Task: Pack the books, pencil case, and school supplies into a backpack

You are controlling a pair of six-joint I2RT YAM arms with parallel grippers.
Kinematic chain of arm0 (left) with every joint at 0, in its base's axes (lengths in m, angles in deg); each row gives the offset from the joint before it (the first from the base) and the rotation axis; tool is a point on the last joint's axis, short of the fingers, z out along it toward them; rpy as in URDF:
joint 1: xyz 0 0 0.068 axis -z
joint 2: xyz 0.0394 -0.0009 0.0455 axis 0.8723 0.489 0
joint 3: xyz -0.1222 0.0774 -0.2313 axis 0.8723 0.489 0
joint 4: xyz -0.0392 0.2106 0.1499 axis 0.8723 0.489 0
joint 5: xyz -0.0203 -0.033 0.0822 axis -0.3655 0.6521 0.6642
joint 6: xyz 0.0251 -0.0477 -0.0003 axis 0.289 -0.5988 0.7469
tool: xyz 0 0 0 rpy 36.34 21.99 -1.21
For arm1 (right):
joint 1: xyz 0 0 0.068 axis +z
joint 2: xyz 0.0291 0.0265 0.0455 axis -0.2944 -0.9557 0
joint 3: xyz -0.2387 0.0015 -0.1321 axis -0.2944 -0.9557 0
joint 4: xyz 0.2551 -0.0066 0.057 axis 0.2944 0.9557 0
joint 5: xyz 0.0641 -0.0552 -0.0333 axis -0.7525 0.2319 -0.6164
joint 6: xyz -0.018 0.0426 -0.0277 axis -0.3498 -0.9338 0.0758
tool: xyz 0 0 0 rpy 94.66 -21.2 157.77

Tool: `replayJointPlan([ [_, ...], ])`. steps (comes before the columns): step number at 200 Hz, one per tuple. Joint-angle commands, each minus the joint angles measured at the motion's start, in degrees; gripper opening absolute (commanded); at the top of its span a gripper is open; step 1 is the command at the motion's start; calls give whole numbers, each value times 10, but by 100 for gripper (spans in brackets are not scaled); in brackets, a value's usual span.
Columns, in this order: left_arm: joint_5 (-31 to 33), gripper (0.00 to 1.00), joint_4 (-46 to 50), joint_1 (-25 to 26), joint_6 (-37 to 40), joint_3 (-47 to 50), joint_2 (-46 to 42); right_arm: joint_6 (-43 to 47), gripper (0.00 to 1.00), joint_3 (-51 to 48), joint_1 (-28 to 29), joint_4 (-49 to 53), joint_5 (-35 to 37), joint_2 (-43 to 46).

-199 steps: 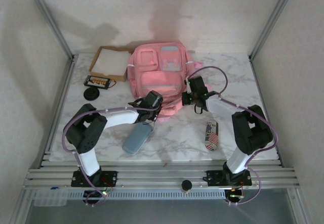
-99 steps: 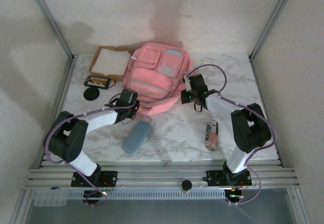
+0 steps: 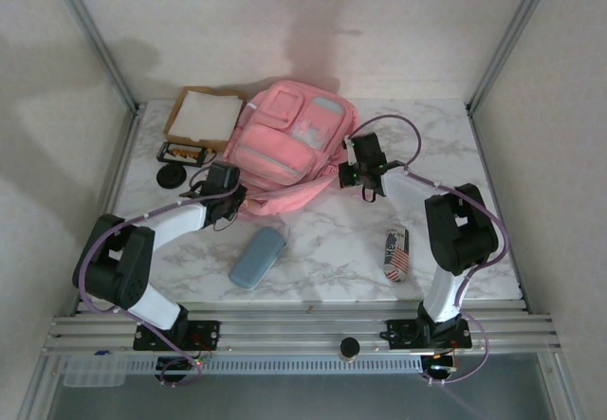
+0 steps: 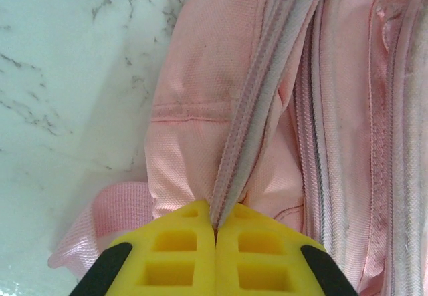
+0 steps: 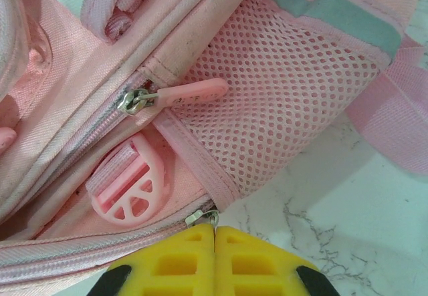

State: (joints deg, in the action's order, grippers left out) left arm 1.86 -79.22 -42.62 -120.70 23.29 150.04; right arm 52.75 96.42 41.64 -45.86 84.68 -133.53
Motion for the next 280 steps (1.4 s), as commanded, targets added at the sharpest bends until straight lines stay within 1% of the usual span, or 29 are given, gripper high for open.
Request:
replayJointPlan([
  [1,81,0,55,-27,30,-12,-11,-8,13,9,-29,-6,23,11],
  [4,79,0,54,-26,32,-14,-14,-10,20,9,-29,-5,14,13],
  [7,77,3,55,-25,36,-15,-16,-13,24,7,-29,-5,7,16],
  [13,75,10,59,-25,40,-17,-22,-17,29,5,-29,-3,-2,23],
  [23,72,18,56,-23,52,-17,-39,-35,37,5,-32,3,-14,39],
  [28,73,22,57,-22,58,-16,-49,-45,43,6,-35,4,-23,47],
  [45,76,40,58,-19,70,-14,-85,-102,56,20,-52,18,-65,59],
  [60,66,46,55,-7,84,-21,-107,-144,65,42,-61,24,-105,41],
  [76,91,49,67,28,94,-41,-116,-174,67,77,-61,19,-142,8],
  [85,98,50,69,48,104,-54,-114,-191,66,100,-61,18,-154,-12],
  [101,116,53,81,84,113,-85,-106,-211,63,142,-55,27,-135,-42],
  [117,123,55,75,116,124,-105,-90,-241,61,163,-59,24,-131,-68],
  [133,128,56,72,142,134,-125,-71,-262,59,177,-58,10,-143,-86],
  [149,133,56,79,161,137,-146,-52,-280,59,182,-58,-12,-155,-107],
  [157,132,56,74,170,139,-153,-46,-284,58,195,-58,-7,-157,-125],
  [163,134,57,72,178,141,-158,-41,-285,57,207,-57,-1,-159,-137],
  [185,134,59,74,196,147,-178,-21,-285,45,237,-56,-16,-184,-176],
  [212,140,59,72,213,150,-192,-3,-302,43,257,-50,-24,-186,-204],
  [241,118,59,71,225,151,-217,21,-314,22,275,-52,-33,-189,-223],
  [262,91,60,77,234,154,-244,41,-325,0,247,-52,-62,-193,-187],
  [280,76,61,84,242,152,-268,60,-337,0,225,-51,-73,-187,-146],
])
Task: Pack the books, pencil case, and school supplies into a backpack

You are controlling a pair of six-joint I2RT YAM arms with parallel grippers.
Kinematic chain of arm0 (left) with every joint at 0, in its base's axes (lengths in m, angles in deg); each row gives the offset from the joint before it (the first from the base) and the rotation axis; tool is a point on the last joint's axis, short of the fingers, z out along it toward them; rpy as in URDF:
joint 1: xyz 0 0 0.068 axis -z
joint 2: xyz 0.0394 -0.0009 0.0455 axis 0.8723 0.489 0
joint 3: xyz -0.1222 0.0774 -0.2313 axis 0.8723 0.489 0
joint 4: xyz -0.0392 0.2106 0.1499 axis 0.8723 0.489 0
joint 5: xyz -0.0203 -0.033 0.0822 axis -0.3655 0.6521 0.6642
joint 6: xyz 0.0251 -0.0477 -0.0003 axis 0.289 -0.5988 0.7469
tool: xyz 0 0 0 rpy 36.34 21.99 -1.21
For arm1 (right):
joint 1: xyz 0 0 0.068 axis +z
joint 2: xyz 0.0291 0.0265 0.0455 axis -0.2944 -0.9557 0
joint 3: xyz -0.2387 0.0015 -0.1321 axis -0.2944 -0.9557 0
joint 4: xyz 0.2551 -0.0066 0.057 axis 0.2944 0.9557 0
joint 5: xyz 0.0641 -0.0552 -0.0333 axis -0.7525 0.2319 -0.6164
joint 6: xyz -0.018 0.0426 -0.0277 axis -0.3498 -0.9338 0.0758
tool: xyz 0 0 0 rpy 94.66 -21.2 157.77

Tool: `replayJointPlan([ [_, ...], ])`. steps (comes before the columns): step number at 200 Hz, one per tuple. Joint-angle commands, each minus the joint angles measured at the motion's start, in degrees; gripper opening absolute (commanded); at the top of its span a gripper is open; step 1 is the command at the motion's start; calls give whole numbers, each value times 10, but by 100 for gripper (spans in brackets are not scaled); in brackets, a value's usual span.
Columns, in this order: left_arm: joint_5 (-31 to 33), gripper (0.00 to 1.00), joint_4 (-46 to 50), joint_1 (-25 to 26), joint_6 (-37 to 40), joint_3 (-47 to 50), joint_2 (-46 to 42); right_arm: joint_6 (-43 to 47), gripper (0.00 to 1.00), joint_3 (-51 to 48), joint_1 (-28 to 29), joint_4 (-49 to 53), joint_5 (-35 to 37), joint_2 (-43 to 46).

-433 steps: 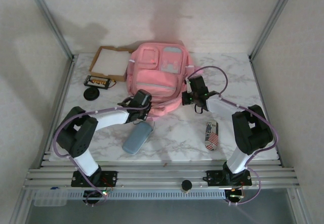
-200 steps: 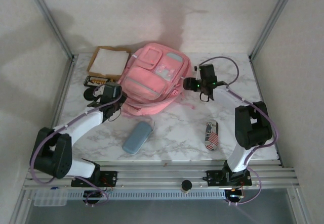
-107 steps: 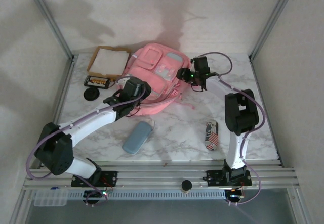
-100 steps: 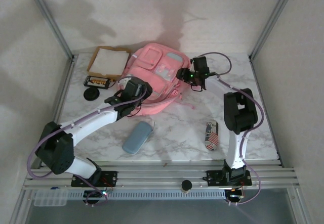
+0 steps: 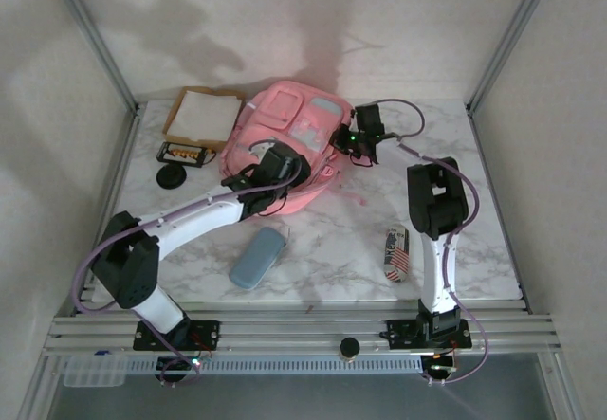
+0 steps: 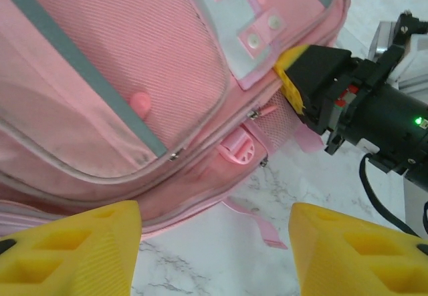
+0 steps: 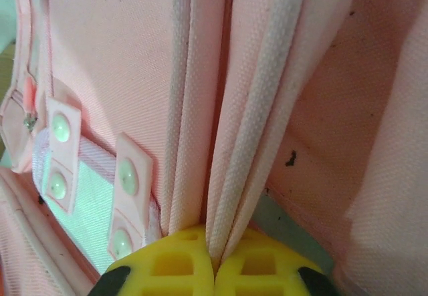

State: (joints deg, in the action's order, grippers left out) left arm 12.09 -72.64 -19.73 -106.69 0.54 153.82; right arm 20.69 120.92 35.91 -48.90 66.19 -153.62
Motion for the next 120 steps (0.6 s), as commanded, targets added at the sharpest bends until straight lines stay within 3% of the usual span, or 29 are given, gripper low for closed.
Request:
replayJointPlan([
  [1,-27,61,18,13,12,-42,24,-17,0,-22,6,-43,-2,57],
  [39,-52,61,23,32,-13,-95,66,-80,0,-87,-2,-85,-33,135],
  [93,-96,60,-29,49,-73,-100,89,-171,0,-185,-8,-134,-26,232],
  [120,-57,57,-9,70,-137,-98,87,-212,0,-246,-8,-176,-6,270],
])
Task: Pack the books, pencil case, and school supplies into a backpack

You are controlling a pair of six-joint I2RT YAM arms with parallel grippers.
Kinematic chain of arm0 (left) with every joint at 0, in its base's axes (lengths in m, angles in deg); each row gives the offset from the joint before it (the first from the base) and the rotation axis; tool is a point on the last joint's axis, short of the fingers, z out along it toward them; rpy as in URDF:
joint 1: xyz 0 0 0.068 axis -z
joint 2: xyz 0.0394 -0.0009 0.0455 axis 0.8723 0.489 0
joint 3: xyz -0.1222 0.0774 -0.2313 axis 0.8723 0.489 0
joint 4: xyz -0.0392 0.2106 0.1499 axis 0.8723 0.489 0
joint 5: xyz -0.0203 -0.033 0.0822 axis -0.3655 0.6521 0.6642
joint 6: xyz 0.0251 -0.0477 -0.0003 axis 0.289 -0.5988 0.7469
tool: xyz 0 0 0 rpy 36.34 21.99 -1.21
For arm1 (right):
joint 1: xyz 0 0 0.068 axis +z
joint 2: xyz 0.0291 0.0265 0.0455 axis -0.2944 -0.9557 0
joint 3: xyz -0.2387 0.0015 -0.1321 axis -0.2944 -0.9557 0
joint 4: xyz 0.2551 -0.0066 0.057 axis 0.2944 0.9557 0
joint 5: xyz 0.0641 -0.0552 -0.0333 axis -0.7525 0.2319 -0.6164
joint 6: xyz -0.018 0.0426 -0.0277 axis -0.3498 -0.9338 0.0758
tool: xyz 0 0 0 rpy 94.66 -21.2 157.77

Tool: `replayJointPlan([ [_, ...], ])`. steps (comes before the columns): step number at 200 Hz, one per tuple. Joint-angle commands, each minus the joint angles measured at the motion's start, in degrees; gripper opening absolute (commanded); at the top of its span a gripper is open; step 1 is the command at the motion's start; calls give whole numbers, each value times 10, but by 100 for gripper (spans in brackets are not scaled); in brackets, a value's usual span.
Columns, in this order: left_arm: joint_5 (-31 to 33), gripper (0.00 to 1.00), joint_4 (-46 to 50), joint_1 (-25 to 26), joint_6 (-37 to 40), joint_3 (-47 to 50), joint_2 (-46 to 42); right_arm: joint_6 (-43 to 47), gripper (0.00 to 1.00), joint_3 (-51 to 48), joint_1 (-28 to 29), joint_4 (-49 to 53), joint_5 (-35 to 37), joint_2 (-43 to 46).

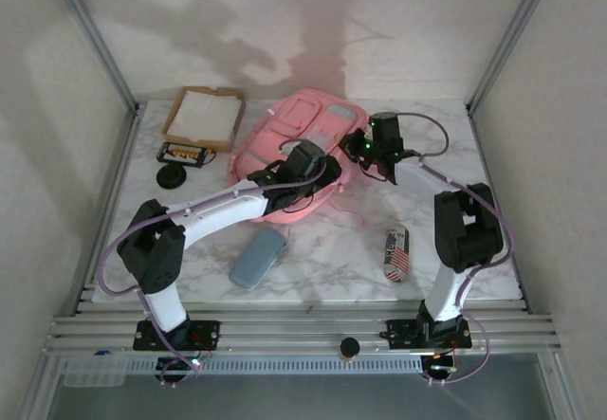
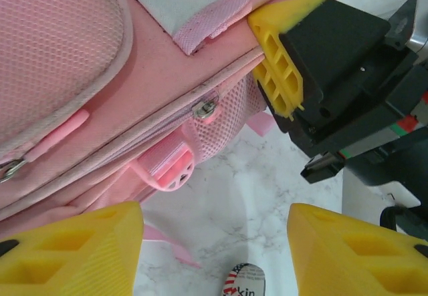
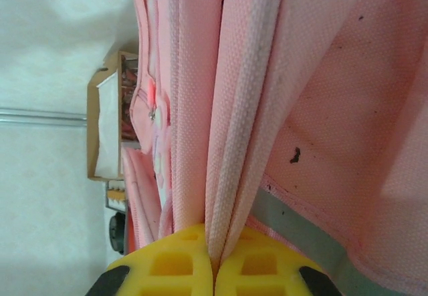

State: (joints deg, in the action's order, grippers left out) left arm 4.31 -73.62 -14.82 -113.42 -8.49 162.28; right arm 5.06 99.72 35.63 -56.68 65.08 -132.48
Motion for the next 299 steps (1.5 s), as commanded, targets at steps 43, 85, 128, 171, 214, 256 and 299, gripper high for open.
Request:
replayJointPlan([
  [43,33,46,-50,40,-127,78,-9,-76,0,-60,-14,-112,12,84],
  [85,61,35,-83,37,-157,161,-13,-91,0,-96,-35,-124,34,118],
  [128,101,33,-55,-14,-80,118,42,-94,0,-137,-35,-115,56,165],
  [171,101,28,-85,-32,32,117,13,-124,0,-175,2,-132,62,167],
  [214,103,34,-53,37,68,138,-88,-153,0,-176,2,-150,67,168],
  [256,118,35,76,65,135,-48,15,-203,0,-168,3,-142,52,174],
  [299,128,34,125,69,157,-115,63,-221,0,-148,3,-134,31,182],
])
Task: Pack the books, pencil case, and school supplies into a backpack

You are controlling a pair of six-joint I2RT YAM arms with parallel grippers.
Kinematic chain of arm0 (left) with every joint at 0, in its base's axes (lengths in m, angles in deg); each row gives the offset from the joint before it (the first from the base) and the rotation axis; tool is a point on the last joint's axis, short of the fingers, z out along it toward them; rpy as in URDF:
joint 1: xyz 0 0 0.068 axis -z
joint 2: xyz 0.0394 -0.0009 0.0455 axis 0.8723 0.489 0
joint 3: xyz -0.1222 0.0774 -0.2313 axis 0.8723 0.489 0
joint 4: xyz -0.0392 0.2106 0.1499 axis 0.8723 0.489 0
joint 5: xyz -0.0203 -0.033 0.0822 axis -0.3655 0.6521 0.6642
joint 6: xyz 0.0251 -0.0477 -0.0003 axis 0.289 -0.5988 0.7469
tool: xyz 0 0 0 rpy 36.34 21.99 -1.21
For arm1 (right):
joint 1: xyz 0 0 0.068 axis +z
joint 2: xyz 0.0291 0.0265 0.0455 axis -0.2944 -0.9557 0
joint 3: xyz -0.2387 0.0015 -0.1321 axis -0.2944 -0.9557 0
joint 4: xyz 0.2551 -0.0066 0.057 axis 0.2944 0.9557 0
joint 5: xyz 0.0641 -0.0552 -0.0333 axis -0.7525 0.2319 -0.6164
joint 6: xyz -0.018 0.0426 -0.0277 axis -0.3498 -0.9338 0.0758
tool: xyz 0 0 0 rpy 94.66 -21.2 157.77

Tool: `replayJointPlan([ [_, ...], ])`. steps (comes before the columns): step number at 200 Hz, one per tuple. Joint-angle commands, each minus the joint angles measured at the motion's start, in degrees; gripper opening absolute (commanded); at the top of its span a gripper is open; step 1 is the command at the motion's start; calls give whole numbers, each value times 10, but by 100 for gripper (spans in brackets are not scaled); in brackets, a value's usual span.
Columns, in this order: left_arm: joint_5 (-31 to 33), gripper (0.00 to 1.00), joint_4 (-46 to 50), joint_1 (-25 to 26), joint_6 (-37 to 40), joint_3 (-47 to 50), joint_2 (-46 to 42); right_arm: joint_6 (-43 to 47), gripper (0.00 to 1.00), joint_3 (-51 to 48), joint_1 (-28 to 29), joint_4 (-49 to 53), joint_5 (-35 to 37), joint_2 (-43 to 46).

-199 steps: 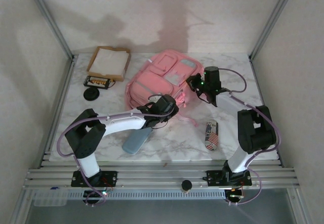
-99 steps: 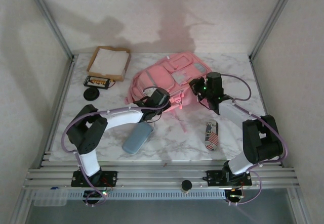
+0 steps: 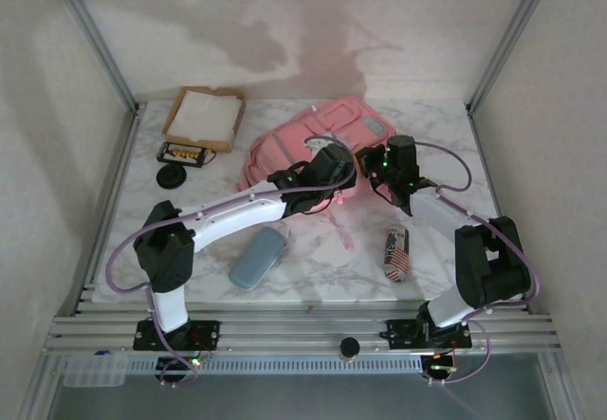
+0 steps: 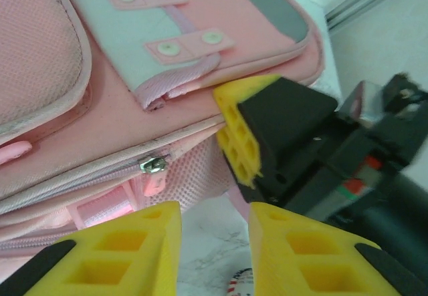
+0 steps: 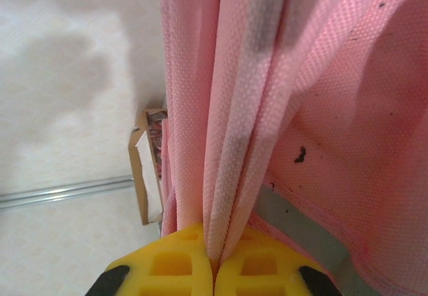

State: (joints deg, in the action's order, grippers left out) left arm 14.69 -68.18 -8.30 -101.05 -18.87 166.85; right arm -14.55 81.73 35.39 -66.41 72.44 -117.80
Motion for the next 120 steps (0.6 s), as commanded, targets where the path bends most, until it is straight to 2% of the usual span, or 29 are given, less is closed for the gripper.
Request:
replayJointPlan([
  [1,24,34,71,4,35,-13,18,-25,0,32,6,-37,-43,34],
  [45,46,34,176,4,55,-131,92,-27,0,45,6,-35,-56,30],
  [120,88,38,250,4,18,-223,162,-24,0,43,5,-35,-58,27],
])
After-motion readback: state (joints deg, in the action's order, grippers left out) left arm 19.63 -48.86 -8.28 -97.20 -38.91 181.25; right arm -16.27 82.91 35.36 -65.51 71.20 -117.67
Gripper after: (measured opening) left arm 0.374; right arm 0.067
